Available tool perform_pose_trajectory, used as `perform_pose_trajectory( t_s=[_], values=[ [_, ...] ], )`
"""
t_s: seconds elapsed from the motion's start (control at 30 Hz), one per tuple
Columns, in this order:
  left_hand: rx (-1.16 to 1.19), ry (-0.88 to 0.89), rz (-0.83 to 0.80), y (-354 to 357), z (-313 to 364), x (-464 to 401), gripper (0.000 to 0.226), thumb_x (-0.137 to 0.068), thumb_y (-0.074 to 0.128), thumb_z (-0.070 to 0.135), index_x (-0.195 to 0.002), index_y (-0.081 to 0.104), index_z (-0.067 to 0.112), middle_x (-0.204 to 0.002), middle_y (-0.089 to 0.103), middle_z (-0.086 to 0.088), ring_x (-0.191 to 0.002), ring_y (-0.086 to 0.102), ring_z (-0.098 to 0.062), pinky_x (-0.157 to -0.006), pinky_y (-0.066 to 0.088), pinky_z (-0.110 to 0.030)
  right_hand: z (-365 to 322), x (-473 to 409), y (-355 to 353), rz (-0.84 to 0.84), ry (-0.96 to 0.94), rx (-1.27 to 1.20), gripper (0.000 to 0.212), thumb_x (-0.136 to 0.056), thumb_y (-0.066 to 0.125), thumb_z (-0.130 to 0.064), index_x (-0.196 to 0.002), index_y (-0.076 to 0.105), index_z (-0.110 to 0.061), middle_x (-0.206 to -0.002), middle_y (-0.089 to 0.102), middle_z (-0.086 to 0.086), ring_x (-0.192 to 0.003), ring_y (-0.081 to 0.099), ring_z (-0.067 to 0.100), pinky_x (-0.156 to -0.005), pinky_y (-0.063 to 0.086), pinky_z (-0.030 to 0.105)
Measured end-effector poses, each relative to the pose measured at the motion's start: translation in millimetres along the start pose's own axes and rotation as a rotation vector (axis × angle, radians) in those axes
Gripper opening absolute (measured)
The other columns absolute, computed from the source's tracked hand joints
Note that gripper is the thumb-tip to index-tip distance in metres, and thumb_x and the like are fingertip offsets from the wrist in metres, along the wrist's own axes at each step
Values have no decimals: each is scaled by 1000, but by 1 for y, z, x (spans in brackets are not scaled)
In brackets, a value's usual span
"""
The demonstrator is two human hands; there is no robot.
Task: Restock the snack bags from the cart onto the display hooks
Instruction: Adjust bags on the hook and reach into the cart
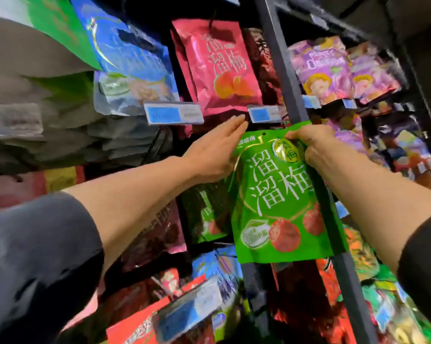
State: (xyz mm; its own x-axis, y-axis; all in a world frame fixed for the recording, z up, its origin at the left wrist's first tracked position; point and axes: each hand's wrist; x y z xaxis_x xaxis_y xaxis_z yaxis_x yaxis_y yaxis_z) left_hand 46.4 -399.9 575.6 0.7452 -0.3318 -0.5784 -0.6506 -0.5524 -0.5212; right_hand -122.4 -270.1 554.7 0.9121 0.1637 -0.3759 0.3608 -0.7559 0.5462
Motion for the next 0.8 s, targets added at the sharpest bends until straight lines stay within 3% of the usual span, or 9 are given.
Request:
perform_pose_trajectory(
  t_s=[0.1,0.27,0.37,0.43,0.6,0.8],
  values=[
    [-88,13,0,6,-8,-29,74,-90,46,2,-150,3,-2,-160,-3,-16,-149,-1,-24,-111,-11,-14,2,-22,8,-22,20,-27,23,-80,63,16,-84,52,-4,-43,57,4,-32,54,12,-28,42,26],
    [-255,51,-76,20,-14,-49,78,-85,39,1,-149,-3,-3,-159,-11,-20,-148,-8,-27,-115,-14,-26,-1,-31,23,25,-19,0,37,-76,70,13,-108,55,2,-81,57,6,-67,57,19,-53,50,28],
    [-221,44,-14,31,-21,-51,81,-80,36,-3,-152,0,5,-161,-8,-11,-149,-2,-22,-121,8,-37,3,-36,23,29,-2,30,37,-72,72,15,-106,59,8,-74,58,10,-72,64,25,-68,57,39],
    [-201,54,-1,33,-26,-50,80,-82,35,-5,-153,1,8,-161,-6,-9,-149,2,-20,-121,10,-32,6,-34,22,8,19,57,28,-73,72,14,-97,58,9,-71,58,12,-83,64,26,-78,55,43],
    [-156,50,-11,32,-25,-45,85,-79,36,-8,-153,0,11,-161,-9,-5,-148,12,-18,-117,21,-30,9,-33,21,-44,39,43,46,-76,69,15,-118,51,10,-73,57,13,-99,65,31,-80,54,41],
    [-79,5,0,38,-17,-46,86,-80,35,-8,-154,-3,15,-161,-13,1,-145,18,-17,-110,31,-28,27,-47,26,95,-31,135,33,-78,71,4,-109,61,5,-103,65,11,-89,61,23,-77,53,36]
  ],
)
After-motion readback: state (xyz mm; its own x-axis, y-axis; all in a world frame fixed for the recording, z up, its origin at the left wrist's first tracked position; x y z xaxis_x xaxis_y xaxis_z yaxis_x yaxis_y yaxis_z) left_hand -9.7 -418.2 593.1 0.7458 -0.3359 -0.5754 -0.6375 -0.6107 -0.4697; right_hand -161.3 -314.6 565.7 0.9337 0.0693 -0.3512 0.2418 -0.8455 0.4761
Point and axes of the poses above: each hand's wrist, its own x-axis away from the middle knuckle, its own y-axis out of the palm, z = x × y
